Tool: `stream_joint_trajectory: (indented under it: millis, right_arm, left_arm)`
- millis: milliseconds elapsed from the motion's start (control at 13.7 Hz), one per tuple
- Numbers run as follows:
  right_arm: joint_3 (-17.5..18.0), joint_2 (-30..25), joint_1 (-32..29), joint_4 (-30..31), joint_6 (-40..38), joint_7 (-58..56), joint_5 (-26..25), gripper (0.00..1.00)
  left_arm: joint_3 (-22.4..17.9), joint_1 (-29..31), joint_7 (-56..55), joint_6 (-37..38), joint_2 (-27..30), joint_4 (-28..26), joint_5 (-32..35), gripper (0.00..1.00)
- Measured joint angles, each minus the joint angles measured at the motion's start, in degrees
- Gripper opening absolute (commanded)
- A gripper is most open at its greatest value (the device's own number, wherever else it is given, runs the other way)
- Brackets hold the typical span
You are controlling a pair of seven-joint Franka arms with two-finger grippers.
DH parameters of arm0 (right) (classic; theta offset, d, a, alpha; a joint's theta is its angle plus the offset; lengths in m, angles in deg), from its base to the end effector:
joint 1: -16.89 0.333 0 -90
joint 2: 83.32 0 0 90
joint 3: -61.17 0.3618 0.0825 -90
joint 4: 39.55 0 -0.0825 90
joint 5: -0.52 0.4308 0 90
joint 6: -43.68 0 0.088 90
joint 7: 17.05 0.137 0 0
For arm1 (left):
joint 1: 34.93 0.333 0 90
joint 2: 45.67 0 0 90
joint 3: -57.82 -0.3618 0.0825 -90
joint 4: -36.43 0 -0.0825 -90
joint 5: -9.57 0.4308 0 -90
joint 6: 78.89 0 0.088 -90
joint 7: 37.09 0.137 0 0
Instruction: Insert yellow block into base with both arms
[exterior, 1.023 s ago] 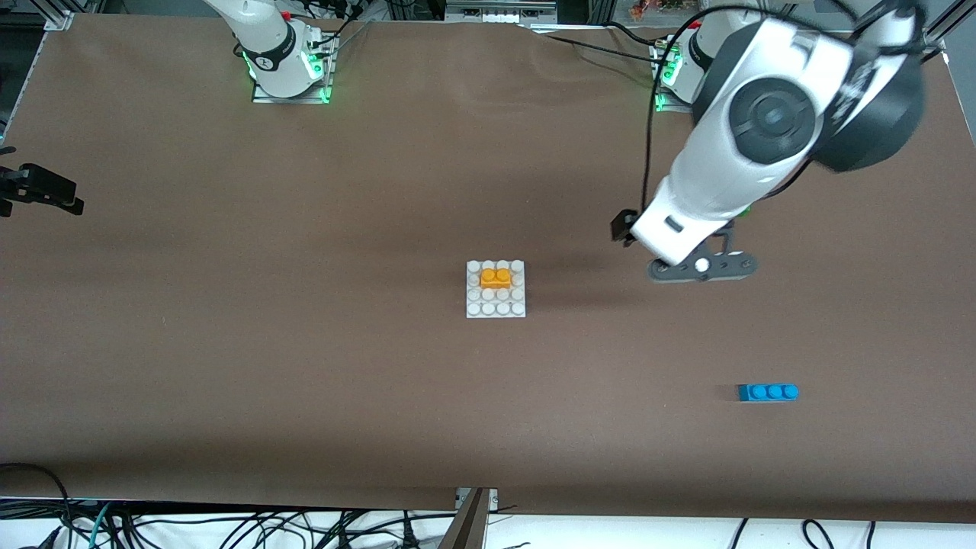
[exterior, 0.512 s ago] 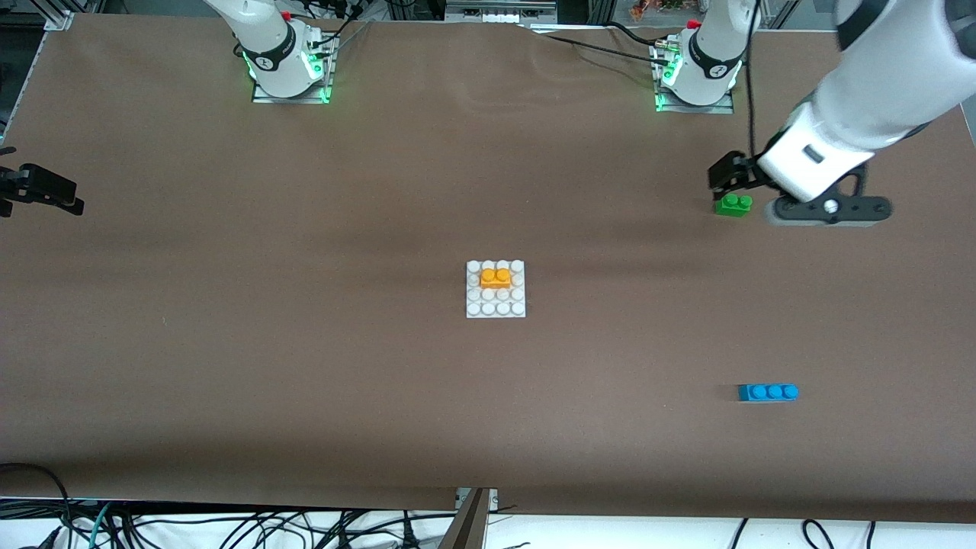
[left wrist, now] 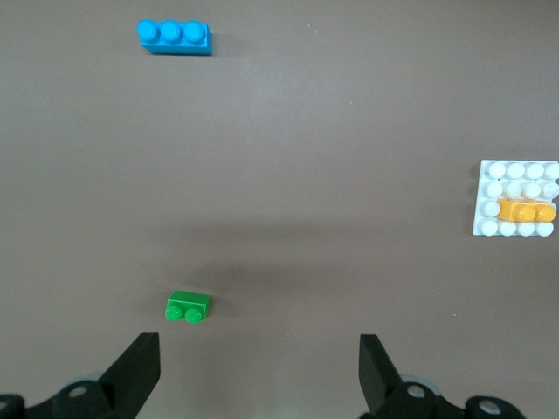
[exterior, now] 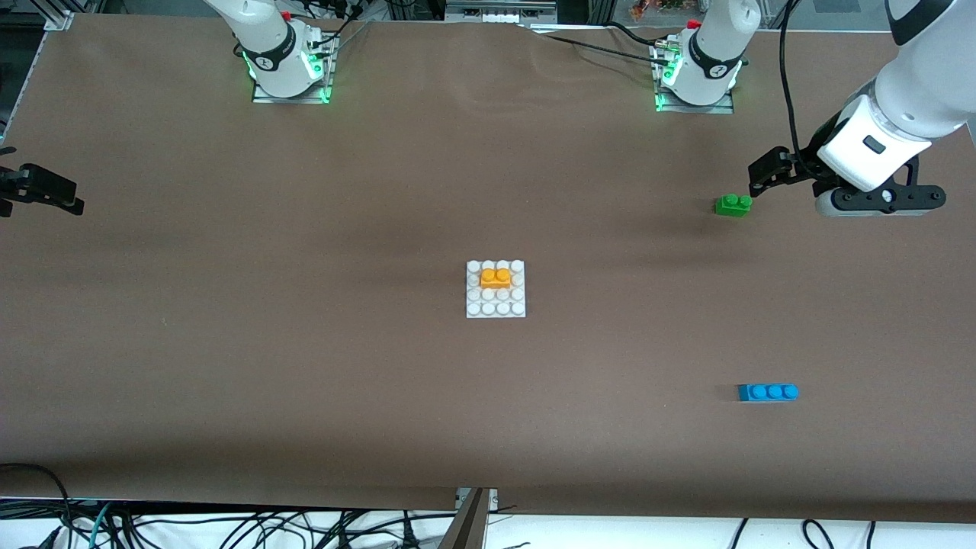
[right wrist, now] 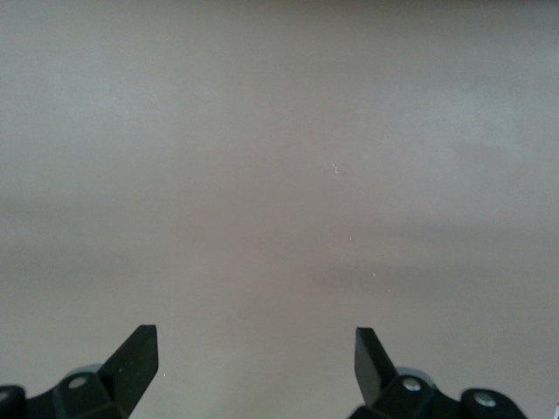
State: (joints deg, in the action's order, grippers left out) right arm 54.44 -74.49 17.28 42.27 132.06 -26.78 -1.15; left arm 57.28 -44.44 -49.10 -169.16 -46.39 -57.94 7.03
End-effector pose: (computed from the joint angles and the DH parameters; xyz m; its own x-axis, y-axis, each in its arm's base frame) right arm 0.6472 -0.0700 0.6158 0.9972 0.0589 -0.0459 0.0608 -0.9974 0.0399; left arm 0.5914 -0.0995 0.5939 0.9944 0.0537 -0.0914 0.0563 -0.9981 0.0256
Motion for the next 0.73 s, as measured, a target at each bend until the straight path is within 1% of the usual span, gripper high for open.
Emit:
stream_joint_trajectory:
  millis: [731]
  right_arm:
    - [0.0, 0.0, 0.0, 0.0, 0.0, 0.0, 0.0, 1.0]
  left_arm:
    - [-0.06, 0.01, -0.02, 0.54, 0.13, -0.21, 0.0, 1.0]
